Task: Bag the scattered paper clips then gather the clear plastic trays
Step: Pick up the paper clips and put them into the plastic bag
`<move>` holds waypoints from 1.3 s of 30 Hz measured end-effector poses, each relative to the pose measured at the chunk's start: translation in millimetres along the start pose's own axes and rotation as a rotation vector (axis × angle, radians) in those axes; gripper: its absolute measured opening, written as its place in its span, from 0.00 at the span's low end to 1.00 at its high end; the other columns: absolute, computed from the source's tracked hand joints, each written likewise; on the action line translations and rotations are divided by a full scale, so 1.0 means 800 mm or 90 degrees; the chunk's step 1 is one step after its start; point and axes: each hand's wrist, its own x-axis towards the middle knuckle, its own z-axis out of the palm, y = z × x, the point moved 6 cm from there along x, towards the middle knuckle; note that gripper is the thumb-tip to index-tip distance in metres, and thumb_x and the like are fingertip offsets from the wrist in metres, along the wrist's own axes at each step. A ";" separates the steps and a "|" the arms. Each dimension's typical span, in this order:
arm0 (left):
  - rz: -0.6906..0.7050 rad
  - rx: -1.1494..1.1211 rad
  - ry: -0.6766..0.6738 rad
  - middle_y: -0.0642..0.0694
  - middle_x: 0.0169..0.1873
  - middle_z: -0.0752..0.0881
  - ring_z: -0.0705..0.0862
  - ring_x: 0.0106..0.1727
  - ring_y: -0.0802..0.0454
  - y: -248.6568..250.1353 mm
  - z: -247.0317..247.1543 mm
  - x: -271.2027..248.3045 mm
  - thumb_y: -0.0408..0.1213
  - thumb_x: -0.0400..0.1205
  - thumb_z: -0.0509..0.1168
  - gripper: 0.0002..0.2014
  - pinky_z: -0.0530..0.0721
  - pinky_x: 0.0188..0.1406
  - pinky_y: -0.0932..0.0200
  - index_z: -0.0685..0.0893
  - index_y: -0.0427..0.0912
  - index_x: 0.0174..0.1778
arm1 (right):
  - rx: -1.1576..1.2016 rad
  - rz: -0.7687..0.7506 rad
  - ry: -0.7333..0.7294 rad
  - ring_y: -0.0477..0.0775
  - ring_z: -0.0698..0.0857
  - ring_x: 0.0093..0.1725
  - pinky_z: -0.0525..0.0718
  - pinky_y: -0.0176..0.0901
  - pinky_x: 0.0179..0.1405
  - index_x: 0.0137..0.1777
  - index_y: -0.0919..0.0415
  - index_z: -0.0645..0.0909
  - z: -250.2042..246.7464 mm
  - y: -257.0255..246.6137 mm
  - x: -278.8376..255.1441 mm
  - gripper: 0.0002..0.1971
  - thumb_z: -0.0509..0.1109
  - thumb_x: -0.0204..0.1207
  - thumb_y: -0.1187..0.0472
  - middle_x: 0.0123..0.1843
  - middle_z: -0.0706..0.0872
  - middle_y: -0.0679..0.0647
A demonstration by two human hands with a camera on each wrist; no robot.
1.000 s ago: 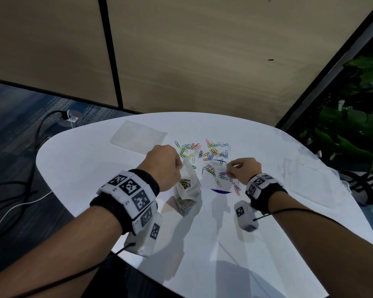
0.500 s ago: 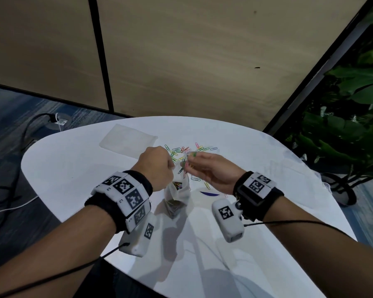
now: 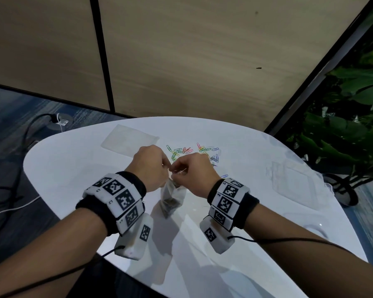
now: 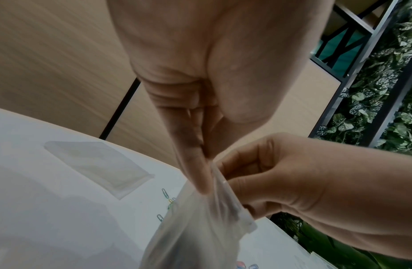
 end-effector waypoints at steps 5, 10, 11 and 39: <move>-0.008 -0.024 0.011 0.39 0.35 0.92 0.93 0.36 0.43 -0.013 -0.014 0.001 0.26 0.81 0.64 0.11 0.93 0.47 0.48 0.92 0.36 0.49 | -0.029 -0.026 -0.109 0.44 0.89 0.44 0.84 0.32 0.50 0.56 0.54 0.90 0.010 -0.013 -0.004 0.14 0.69 0.74 0.66 0.47 0.93 0.50; -0.059 -0.018 0.042 0.42 0.33 0.91 0.93 0.31 0.48 -0.056 -0.054 0.001 0.27 0.82 0.64 0.10 0.94 0.44 0.49 0.91 0.39 0.48 | 0.343 0.023 -0.102 0.56 0.91 0.44 0.91 0.46 0.44 0.47 0.67 0.89 -0.013 -0.013 0.024 0.15 0.62 0.77 0.77 0.47 0.91 0.62; -0.074 -0.018 0.046 0.42 0.32 0.91 0.92 0.29 0.50 -0.068 -0.063 0.001 0.27 0.82 0.65 0.09 0.94 0.42 0.50 0.91 0.39 0.47 | 0.350 0.050 -0.065 0.57 0.90 0.45 0.90 0.45 0.43 0.47 0.67 0.89 -0.020 0.002 0.038 0.15 0.60 0.77 0.77 0.48 0.91 0.63; -0.061 0.039 0.041 0.42 0.41 0.90 0.91 0.49 0.42 -0.054 -0.074 0.005 0.24 0.80 0.61 0.14 0.90 0.56 0.50 0.92 0.40 0.49 | -0.438 0.008 -0.066 0.60 0.87 0.51 0.82 0.43 0.45 0.49 0.64 0.88 0.064 0.147 0.099 0.11 0.66 0.74 0.73 0.49 0.87 0.59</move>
